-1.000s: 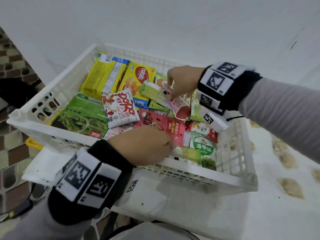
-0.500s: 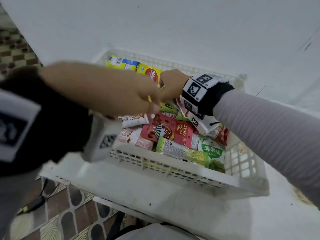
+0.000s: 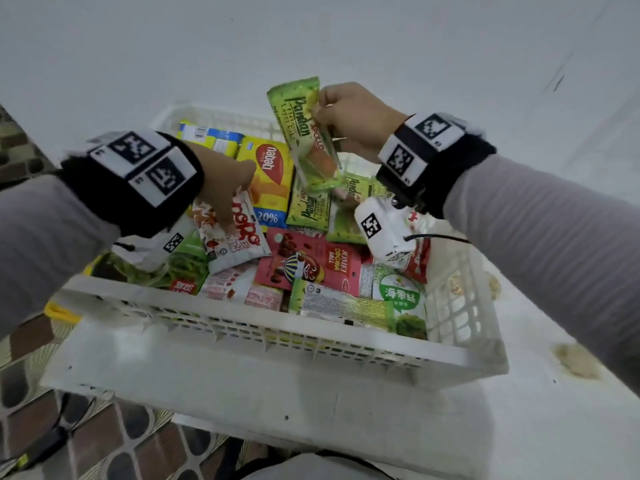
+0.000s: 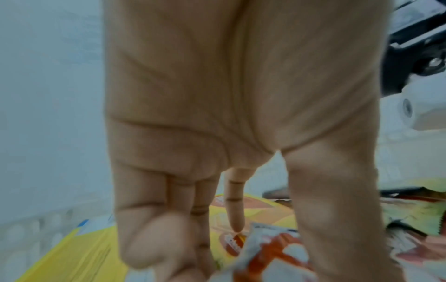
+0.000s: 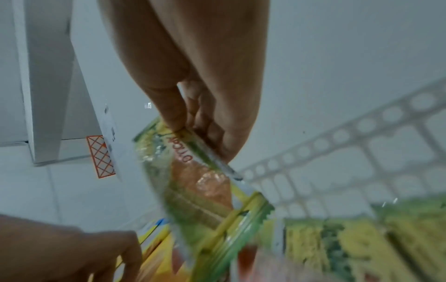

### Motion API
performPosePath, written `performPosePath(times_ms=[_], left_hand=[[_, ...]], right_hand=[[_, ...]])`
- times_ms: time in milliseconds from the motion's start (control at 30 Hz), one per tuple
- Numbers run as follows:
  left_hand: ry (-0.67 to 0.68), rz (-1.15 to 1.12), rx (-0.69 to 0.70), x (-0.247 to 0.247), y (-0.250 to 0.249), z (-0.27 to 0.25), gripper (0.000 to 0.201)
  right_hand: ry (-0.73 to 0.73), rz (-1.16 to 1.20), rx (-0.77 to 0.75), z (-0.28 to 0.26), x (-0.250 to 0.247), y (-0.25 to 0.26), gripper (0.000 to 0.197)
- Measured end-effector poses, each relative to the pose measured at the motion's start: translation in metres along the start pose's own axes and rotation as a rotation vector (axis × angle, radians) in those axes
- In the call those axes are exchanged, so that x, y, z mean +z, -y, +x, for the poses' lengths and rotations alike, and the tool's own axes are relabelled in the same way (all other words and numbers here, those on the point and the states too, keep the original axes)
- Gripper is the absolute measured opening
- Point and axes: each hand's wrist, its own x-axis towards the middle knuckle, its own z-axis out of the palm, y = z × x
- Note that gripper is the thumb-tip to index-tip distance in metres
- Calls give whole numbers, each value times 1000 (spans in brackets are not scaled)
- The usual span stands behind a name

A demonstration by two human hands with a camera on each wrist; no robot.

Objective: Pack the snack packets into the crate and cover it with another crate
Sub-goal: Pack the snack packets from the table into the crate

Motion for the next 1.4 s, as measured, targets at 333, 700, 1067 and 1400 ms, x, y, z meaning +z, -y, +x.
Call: performPosePath(times_ms=[333,700,1067,1400], left_hand=[[53,-474,153,-11,26,3,25],[-237,-899,201,-38,8,-14,11],[-238,-890,507,-36,-69,-11,25],[151,-105,736,-13,-109,-32,35]], right_hand=[[857,-759,395,-48,-3,-29,25],[681,-881,396,-55,6,-38,23],[475,-554,184,-73,-37,10,41],[668,-1202,501,-104,-35,-4,29]])
